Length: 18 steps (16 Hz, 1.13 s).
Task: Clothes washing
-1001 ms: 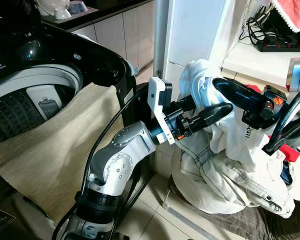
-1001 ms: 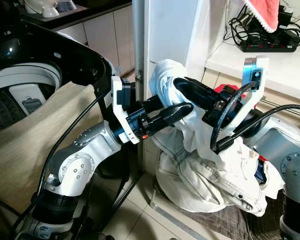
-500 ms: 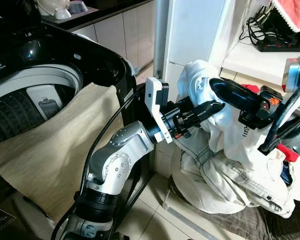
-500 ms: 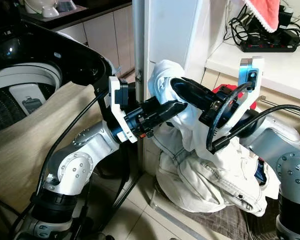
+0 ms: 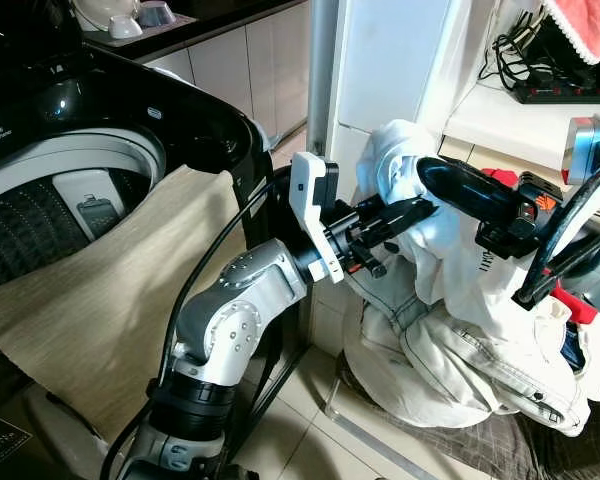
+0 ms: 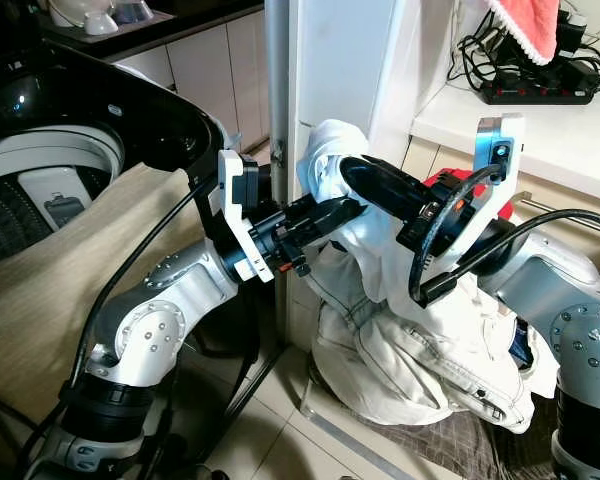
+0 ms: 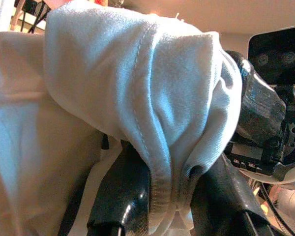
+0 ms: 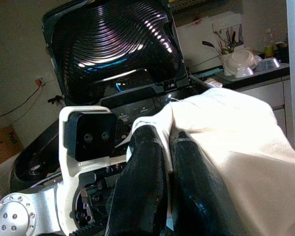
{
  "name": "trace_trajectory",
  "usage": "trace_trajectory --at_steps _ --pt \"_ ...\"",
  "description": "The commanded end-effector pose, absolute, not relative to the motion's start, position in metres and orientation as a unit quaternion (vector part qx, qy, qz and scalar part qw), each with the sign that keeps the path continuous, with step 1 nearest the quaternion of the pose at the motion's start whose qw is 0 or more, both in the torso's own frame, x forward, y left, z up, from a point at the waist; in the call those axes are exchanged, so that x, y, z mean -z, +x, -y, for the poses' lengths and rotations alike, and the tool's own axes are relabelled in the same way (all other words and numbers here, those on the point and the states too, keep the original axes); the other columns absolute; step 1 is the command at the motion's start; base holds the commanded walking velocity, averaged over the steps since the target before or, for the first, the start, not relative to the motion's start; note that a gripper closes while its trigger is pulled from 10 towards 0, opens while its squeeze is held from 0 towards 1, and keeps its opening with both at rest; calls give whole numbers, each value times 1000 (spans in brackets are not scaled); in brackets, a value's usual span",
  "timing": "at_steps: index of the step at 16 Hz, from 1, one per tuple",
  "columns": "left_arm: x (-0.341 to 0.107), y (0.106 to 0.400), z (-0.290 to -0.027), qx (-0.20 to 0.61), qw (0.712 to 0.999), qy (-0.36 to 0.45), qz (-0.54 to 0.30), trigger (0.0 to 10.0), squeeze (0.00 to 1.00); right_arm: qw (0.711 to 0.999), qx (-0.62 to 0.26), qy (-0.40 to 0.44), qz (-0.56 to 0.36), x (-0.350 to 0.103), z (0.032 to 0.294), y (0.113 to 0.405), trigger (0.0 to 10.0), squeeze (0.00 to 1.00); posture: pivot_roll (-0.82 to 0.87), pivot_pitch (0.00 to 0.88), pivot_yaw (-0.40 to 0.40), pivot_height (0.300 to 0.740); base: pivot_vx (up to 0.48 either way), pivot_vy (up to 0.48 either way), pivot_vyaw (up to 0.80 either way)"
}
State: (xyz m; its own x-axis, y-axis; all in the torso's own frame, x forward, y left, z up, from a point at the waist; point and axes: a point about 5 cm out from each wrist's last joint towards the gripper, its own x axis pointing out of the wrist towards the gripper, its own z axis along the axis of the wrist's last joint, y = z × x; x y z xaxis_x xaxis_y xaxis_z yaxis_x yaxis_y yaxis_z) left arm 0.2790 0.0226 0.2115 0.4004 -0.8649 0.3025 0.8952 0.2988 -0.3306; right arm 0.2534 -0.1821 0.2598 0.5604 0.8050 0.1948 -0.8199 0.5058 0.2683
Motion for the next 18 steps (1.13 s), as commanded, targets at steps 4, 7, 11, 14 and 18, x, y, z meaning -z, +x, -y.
trace_trajectory --at_steps 4,7,11,14,18 --pt "-219 294 -33 503 839 -201 55 0 0 869 -469 155 32 -266 182 254 10000 1000 -125 0 17 740 0 0 0" --pt "-245 326 -65 403 899 -126 113 0 0 883 -446 141 33 -269 189 255 10000 1000 -123 0 18 740 0 0 0" --pt "-351 359 -141 173 939 44 293 0 0 892 -435 117 31 -267 189 251 10000 0 -122 0 24 740 0 0 0" --pt "-423 358 -208 -39 908 222 353 0 0 892 -441 97 23 -260 176 248 10000 0 -116 0 38 740 0 0 0" --pt "-378 375 -248 -149 903 333 227 0 0 888 -451 83 9 -252 160 245 10000 0 -120 0 38 740 0 0 0"
